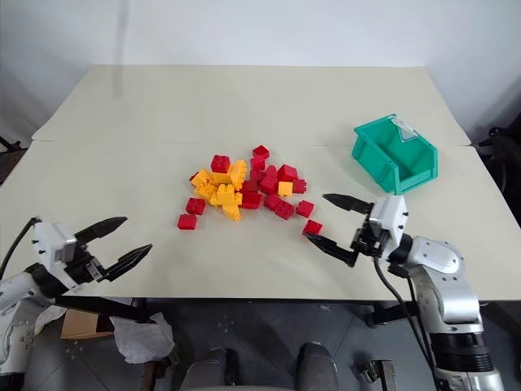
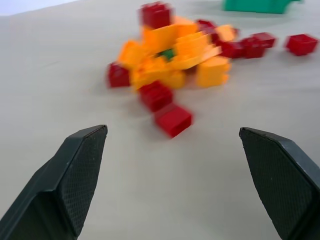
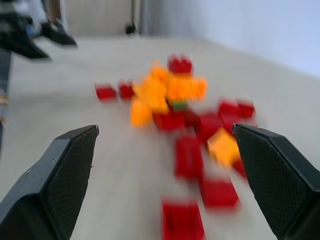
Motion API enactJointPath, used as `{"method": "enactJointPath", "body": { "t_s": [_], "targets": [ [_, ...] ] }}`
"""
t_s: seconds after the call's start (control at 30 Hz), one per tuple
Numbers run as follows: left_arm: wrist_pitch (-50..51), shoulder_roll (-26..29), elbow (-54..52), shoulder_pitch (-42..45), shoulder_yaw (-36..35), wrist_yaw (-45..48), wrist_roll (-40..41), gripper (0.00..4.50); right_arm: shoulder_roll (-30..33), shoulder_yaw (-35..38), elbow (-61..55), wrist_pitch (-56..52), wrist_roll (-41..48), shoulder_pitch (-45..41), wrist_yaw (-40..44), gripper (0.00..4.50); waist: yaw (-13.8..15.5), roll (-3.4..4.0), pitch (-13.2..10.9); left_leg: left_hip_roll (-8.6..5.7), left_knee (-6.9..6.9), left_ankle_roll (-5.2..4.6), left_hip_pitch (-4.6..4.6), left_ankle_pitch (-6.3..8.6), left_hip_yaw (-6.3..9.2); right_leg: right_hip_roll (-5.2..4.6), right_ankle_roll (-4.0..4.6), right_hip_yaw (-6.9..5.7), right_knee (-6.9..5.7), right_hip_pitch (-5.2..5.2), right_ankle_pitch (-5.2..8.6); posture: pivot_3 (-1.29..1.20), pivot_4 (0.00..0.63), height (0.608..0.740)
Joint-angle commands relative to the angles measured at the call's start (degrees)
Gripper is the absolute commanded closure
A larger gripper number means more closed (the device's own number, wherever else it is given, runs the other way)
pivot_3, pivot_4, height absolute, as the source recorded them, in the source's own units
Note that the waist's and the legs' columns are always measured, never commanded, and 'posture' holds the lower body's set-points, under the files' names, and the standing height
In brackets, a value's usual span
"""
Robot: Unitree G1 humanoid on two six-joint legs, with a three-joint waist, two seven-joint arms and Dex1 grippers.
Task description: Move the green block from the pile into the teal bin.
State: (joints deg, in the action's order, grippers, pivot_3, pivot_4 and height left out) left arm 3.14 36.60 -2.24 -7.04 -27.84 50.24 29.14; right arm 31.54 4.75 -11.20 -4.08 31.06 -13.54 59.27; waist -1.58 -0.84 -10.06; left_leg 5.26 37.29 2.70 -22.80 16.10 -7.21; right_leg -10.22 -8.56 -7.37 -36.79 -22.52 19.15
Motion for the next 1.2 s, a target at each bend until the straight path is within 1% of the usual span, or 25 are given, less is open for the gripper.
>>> {"method": "enactJointPath", "body": {
  "t_s": [0.03,0.13,0.23,0.3,0.37,0.43,0.47,0.5,0.53,0.6,0.67,0.73,0.8,0.87,0.9,0.97,1.07,1.1,1.17,1.2],
  "targets": [
    [-3.5,-0.7,3.7,-2.9,-4.2,-0.9,-0.6,0.0,-0.9,-1.2,-4.2,-1.9,1.5,-1.3,-1.2,0.01,0.0,-0.02,0.0,0.0,0.0,0.0,-0.01,0.01,0.0,0.0,0.0,-0.01,0.02,0.0,0.0,0.0,0.15,0.74],
    [-2.0,-0.8,2.1,-5.2,-4.7,-0.3,1.3,0.0,0.0,-2.2,-4.7,-2.0,0.6,-1.4,0.2,0.01,0.2,-0.06,0.0,0.0,0.0,-0.02,-0.04,0.02,0.02,0.0,0.0,-0.04,0.07,0.01,0.0,0.0,0.15,0.74],
    [-0.3,-0.7,-0.2,-5.7,-4.1,0.1,3.0,0.0,1.0,-1.7,-4.1,-1.6,0.1,-0.8,1.3,0.01,0.5,-0.08,0.0,-0.01,0.03,-0.03,-0.1,0.03,0.05,-0.01,0.0,-0.07,0.11,0.01,0.0,0.0,0.15,0.74],
    [0.3,-0.5,-2.1,-5.2,-3.2,0.7,3.4,0.39,2.4,-0.4,-3.0,-0.9,-0.3,0.4,2.3,0.0,0.5,-0.08,0.0,0.0,0.03,-0.03,-0.11,0.03,0.05,-0.01,0.0,-0.08,0.11,0.01,0.0,0.0,0.15,0.74],
    [2.8,1.0,-6.9,-3.7,0.8,3.4,4.5,0.86,4.7,3.0,-1.7,-0.1,-0.5,3.3,2.9,0.0,0.8,-0.1,0.0,-0.01,0.02,-0.03,-0.12,0.03,0.05,-0.01,0.0,-0.09,0.14,0.03,0.0,0.0,0.15,0.74],
    [5.3,1.7,-9.8,-1.3,3.3,4.3,6.0,1.5,6.1,4.9,-0.9,0.7,-0.7,5.4,3.1,0.0,1.4,-0.1,0.0,-0.02,0.02,-0.03,-0.14,0.04,0.03,-0.01,0.0,-0.09,0.22,0.03,0.0,0.0,0.15,0.74],
    [6.6,1.8,-10.6,0.5,4.5,4.3,6.6,1.91,6.4,5.5,-0.7,1.0,-0.8,6.2,3.1,0.0,1.5,-0.1,0.0,-0.02,0.02,-0.03,-0.13,0.04,0.02,0.0,0.0,-0.08,0.25,0.03,0.0,0.0,0.15,0.74],
    [6.9,2.0,-11.0,2.9,6.4,4.9,6.3,2.14,6.6,6.3,-0.7,1.3,-0.9,7.2,2.7,0.0,1.5,-0.1,0.0,-0.02,0.03,-0.02,-0.13,0.04,0.02,0.0,0.0,-0.07,0.23,0.02,0.0,0.0,0.15,0.74],
    [7.5,2.2,-11.2,5.0,8.2,5.7,6.1,2.51,6.7,6.8,-0.7,1.6,-0.9,7.9,2.4,0.0,1.6,-0.1,0.0,-0.02,0.04,-0.02,-0.13,0.04,0.04,0.0,0.0,-0.08,0.21,0.02,0.0,0.0,0.15,0.74],
    [8.5,2.3,-10.3,10.0,12.7,7.8,5.0,3.14,6.5,7.8,-1.3,1.7,-1.0,9.2,1.1,0.0,1.5,-0.09,0.0,-0.01,0.06,-0.01,-0.1,0.03,0.03,0.02,0.0,-0.07,0.19,0.03,0.0,0.0,0.15,0.74],
    [8.7,1.3,-7.4,15.7,17.5,9.8,3.4,3.86,6.1,8.4,-2.1,1.9,-1.2,10.2,-0.1,0.0,1.4,-0.09,0.1,-0.01,0.06,0.0,-0.1,0.03,0.0,0.02,0.0,-0.04,0.19,0.03,0.0,0.0,0.15,0.74],
    [7.5,-0.5,-2.9,21.8,22.9,11.8,0.5,4.44,5.7,8.8,-3.0,2.1,-1.4,11.1,-1.2,0.0,1.6,-0.07,0.1,-0.02,0.06,-0.01,-0.11,0.03,-0.01,0.02,0.0,-0.04,0.2,0.04,0.0,0.0,0.15,0.74],
    [7.1,-3.8,2.3,28.0,27.8,13.2,-1.9,4.48,5.3,9.1,-4.3,2.0,-1.4,12.0,-2.6,0.0,1.7,-0.07,0.1,-0.02,0.13,-0.01,-0.13,0.03,0.0,0.04,0.0,-0.05,0.2,0.04,0.0,0.0,0.15,0.74],
    [6.4,-6.9,6.8,32.4,31.5,14.8,-3.8,4.48,5.0,9.4,-5.6,1.9,-1.3,12.8,-4.2,0.0,1.7,-0.09,0.0,-0.02,0.15,-0.01,-0.16,0.03,0.01,0.04,-0.01,-0.06,0.23,0.04,-0.01,0.0,0.15,0.74],
    [6.2,-8.0,8.6,33.9,32.9,15.5,-4.7,4.48,4.9,9.4,-6.1,1.8,-1.3,13.1,-4.8,0.0,1.7,-0.09,0.0,-0.02,0.16,-0.01,-0.19,0.03,0.01,0.06,-0.01,-0.06,0.25,0.03,-0.01,0.0,0.15,0.74],
    [5.3,-12.1,14.9,38.8,35.3,15.0,-7.0,4.48,4.4,9.6,-7.6,1.7,-1.4,14.0,-6.4,0.0,1.9,-0.09,0.0,-0.02,0.16,-0.01,-0.21,0.03,0.03,0.06,-0.01,-0.08,0.26,0.02,-0.01,0.0,0.15,0.74],
    [1.5,-15.7,23.4,43.9,35.9,12.9,-10.5,4.48,3.6,9.6,-9.2,1.5,-1.5,14.9,-8.2,0.0,1.9,-0.11,0.0,-0.02,0.23,-0.01,-0.25,0.04,0.04,0.08,-0.02,-0.09,0.28,0.03,-0.01,0.0,0.15,0.74],
    [0.9,-16.6,26.4,45.6,35.0,11.1,-11.2,4.48,3.5,9.4,-9.7,1.5,-1.6,15.2,-8.6,0.0,1.8,-0.11,0.0,-0.02,0.24,-0.01,-0.26,0.03,0.04,0.08,-0.01,-0.09,0.28,0.03,-0.01,0.0,0.15,0.74],
    [2.3,-18.6,31.6,48.9,31.7,6.8,-10.2,4.48,3.2,9.1,-10.6,1.5,-1.6,15.6,-9.4,0.0,1.7,-0.13,0.0,-0.02,0.23,-0.01,-0.25,0.03,0.07,0.08,-0.01,-0.09,0.26,0.03,-0.01,0.0,0.15,0.74],
    [0.9,-18.3,34.5,50.5,30.8,5.4,-11.1,4.48,3.0,9.0,-11.0,1.5,-1.7,15.9,-9.8,0.0,1.6,-0.13,0.0,-0.02,0.24,-0.01,-0.25,0.03,0.07,0.08,-0.01,-0.09,0.26,0.03,-0.01,0.0,0.15,0.74]
  ]
}}
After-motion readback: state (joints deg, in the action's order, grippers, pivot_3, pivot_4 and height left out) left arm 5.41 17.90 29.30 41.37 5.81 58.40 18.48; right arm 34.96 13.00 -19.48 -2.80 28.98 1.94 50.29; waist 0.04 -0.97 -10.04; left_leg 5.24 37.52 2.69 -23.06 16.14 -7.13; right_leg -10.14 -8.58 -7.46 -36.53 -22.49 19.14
